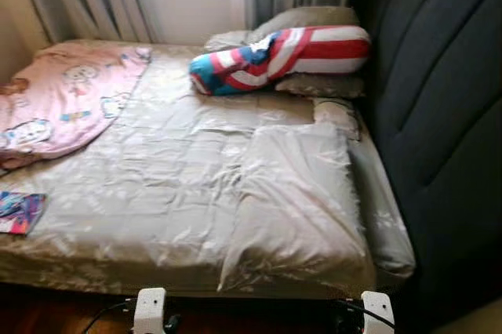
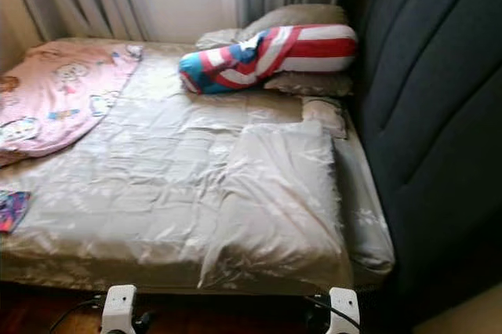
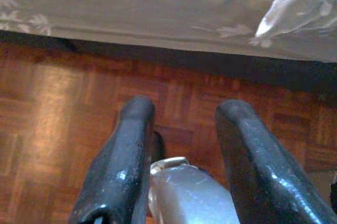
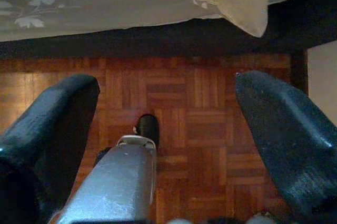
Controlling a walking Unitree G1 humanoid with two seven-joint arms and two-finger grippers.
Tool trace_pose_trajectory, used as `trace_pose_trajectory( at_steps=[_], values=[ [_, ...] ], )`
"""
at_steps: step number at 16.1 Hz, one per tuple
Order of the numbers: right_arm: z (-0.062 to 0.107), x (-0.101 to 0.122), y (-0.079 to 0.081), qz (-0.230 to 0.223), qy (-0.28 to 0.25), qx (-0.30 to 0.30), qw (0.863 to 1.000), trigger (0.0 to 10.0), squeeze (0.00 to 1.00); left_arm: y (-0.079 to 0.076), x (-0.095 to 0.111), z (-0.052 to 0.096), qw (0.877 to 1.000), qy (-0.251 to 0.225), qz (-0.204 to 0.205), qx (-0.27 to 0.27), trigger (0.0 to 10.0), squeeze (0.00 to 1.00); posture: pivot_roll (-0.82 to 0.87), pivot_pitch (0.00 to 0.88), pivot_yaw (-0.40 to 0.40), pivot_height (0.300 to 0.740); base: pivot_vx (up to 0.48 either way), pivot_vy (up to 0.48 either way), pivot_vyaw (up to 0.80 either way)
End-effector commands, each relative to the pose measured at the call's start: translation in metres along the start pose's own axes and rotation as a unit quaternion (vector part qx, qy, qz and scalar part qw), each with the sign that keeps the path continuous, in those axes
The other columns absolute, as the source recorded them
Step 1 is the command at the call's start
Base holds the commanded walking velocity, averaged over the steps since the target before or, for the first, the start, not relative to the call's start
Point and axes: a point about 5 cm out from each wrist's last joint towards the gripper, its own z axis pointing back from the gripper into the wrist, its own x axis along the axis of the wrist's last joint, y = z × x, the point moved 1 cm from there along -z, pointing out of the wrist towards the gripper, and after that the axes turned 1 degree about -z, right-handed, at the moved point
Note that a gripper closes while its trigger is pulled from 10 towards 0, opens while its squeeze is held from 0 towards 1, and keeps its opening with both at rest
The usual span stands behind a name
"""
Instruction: Clean up the room
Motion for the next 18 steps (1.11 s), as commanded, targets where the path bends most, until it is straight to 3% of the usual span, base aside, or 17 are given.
trace_pose_trajectory(
  at_steps=[1, 4, 7, 18],
  values=[
    [-0.0002, 0.0026, -0.0012, 0.002, -0.005, -0.002, 1.000, 10.0, 0.00, -0.0015, -0.0059, 0.0009, 1.000, 0.015, -0.004, -0.004, 10.0, 0.00, 0.04, 0.000, -0.051, 0.740, 0.000, 0.000, 0.00],
    [-0.0002, 0.0019, -0.0005, -0.003, -0.004, -0.001, 1.000, 10.0, 0.00, -0.0011, -0.0059, 0.0009, 1.000, 0.015, -0.007, -0.003, 10.0, 0.00, 0.03, 0.000, -0.045, 0.740, 0.000, 0.000, 0.00],
    [-0.0001, 0.0026, -0.0018, -0.004, -0.007, -0.003, 1.000, 10.0, 0.00, -0.0009, -0.0053, 0.0008, 1.000, 0.015, -0.009, -0.003, 10.0, 0.00, 0.03, 0.000, -0.045, 0.740, 0.000, 0.000, -0.76],
    [-0.0006, 0.0050, 0.0000, -0.011, -0.014, -0.004, 1.000, 10.0, 0.00, 0.0007, -0.0039, 0.0007, 1.000, 0.012, -0.008, -0.001, 10.0, 0.00, 0.04, 0.008, -0.045, 0.740, 0.022, 0.000, 0.00]
  ],
)
